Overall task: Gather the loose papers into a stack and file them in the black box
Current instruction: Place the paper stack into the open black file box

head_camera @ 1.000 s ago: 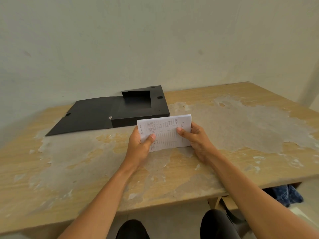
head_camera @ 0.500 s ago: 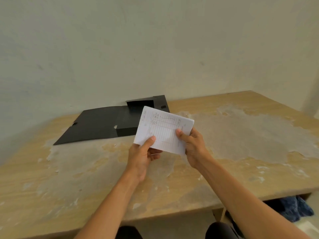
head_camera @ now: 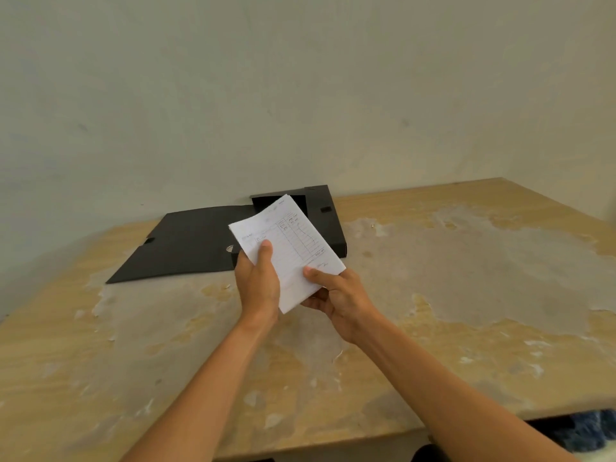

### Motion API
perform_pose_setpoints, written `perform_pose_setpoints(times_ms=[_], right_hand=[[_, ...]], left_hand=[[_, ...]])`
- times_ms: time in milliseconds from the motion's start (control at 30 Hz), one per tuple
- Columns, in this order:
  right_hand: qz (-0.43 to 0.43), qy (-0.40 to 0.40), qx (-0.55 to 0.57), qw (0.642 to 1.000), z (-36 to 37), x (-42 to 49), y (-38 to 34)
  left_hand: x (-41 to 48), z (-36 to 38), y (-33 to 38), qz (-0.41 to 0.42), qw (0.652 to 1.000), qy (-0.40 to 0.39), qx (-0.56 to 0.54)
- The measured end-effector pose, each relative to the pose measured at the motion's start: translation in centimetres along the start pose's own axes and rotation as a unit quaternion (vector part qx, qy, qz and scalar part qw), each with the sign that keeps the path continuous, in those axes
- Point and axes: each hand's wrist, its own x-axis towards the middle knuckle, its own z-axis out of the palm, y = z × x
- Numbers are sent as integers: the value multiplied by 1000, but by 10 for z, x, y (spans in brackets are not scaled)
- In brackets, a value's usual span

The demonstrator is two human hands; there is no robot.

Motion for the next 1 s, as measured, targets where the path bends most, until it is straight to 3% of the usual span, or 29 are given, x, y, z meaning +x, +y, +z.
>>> perform_pose_setpoints(times_ms=[133,233,333,467,667,733,900,1000], right_hand=[[9,2,-114,993,5,13,-13],[-36,65,-253,965,-2,31,-25],[-143,108,-461,869,-16,55,-33],[-187,54,-649,735,-31,87,-38],[-138,0,-766,628,-42,123,-33],[-131,-5,-777,616,-45,131,-31],[-144,4,-762,632,-52,142,-25],[-133,8,-731,670,-58,145,-19]], left_hand=[[36,-4,4,-10,999,-18,45],[70,-10,14,-24,997,-30,72],[103,-13,19,-49,992,-55,103],[140,-9,17,-81,986,-73,130],[181,3,2,-124,973,-99,169],[193,8,-4,-132,969,-103,180],[220,19,-16,-152,960,-117,206],[233,28,-24,-160,954,-124,222]])
